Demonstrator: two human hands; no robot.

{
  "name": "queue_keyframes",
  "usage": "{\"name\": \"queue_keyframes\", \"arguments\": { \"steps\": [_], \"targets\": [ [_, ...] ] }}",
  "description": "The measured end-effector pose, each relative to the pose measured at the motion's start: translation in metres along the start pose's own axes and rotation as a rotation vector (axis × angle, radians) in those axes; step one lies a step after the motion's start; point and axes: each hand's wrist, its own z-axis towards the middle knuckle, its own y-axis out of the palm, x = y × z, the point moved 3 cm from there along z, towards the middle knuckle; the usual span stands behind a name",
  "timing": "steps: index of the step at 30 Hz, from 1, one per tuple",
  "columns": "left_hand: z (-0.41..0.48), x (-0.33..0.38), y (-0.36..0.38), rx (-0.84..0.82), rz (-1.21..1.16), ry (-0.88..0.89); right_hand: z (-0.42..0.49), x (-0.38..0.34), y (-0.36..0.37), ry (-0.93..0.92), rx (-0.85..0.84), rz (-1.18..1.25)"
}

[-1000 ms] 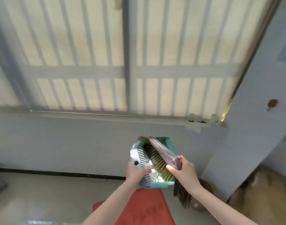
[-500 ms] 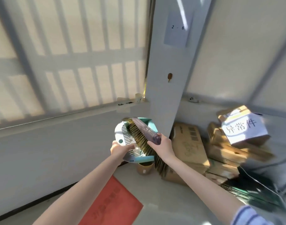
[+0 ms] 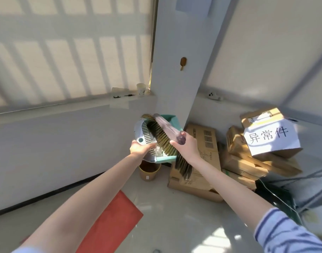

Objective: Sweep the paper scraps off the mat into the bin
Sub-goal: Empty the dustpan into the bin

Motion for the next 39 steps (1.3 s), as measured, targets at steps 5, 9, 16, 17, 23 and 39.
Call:
{"name": "queue_keyframes", "arguments": {
  "steps": [5,9,16,17,23,39],
  "targets": [
    [0.038,0.011,0.021,0.023,-0.013,-0.004,0.052,0.018,0.003,0.014,-0.045,0.003],
    [0.078,0.011,0.024,-0.01,-0.021,0.008,0.09,0.03,0.018,0.101,-0.115,0.053],
    [0.146,0.014,0.022,-0.009,-0.024,-0.021,0.137,0.019,0.043,0.082,-0.102,0.133],
    [0.144,0.024,0.02,-0.006,-0.028,-0.042,0.145,0.018,0.046,0.09,-0.102,0.124],
    [0.188,0.04,0.02,-0.015,-0.005,-0.087,0.196,0.017,0.061,0.125,-0.065,0.134],
    [0.351,-0.129,0.081,0.149,-0.044,-0.159,0.272,0.192,0.206,0.162,0.084,0.166]
  ]
}}
